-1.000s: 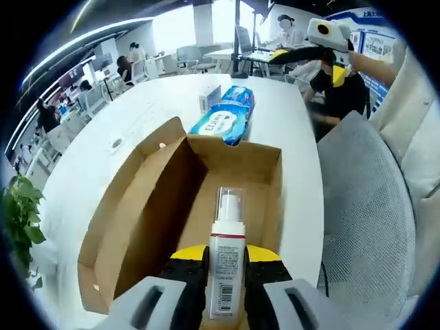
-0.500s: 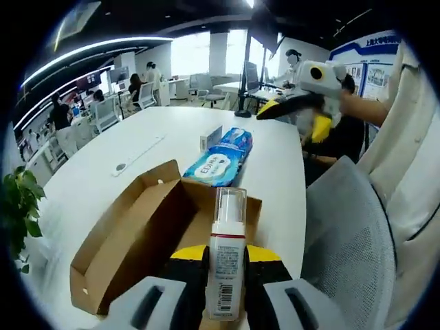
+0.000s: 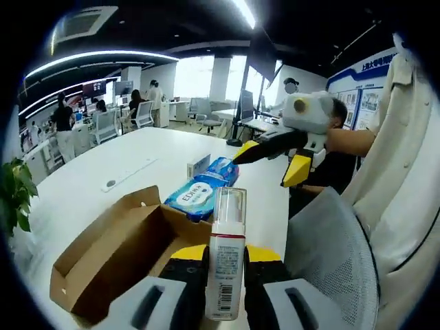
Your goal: Operate the shoe box by opening the lid, removing the specified soft item, and placing it in the target area until the item is outside and the box remains undamaged.
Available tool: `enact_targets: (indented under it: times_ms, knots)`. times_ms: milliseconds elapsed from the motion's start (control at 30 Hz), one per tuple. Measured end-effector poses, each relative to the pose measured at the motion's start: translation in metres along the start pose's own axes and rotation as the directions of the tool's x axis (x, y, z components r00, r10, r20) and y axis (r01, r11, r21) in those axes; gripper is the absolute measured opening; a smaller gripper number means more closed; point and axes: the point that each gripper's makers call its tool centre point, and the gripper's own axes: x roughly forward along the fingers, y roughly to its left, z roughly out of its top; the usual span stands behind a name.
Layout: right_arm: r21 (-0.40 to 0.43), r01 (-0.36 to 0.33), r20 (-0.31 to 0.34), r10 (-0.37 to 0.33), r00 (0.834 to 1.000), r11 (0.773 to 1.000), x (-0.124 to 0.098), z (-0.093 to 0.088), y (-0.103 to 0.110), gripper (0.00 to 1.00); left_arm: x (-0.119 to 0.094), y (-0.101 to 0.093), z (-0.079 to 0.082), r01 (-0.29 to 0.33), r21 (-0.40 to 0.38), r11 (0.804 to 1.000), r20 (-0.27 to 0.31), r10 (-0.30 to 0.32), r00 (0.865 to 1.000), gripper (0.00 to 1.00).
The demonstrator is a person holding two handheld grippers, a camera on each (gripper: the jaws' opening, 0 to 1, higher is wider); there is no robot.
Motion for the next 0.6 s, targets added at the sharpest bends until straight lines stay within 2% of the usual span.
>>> enact_targets:
  times_ms: [67, 233, 600]
  knots:
    - [0.019, -0.013, 0.013, 0.012, 1.0, 1.0, 0.002, 0.002, 0.003, 0.39, 0.001, -0.004, 0.007, 0.012, -0.025, 1.0, 0.046, -0.011, 0.999, 0.19]
    - [0.017, -0.031, 0.027, 0.03, 0.999, 0.999, 0.004, 0.007, 0.008, 0.36, 0.001, -0.013, 0.019, 0.034, -0.055, 0.998, 0.113, -0.028, 0.993, 0.19]
    - [0.05, -0.087, 0.069, 0.084, 0.994, 0.995, 0.011, 0.018, 0.022, 0.32, 0.006, -0.03, 0.026, 0.105, -0.062, 0.993, 0.157, -0.094, 0.983, 0.19]
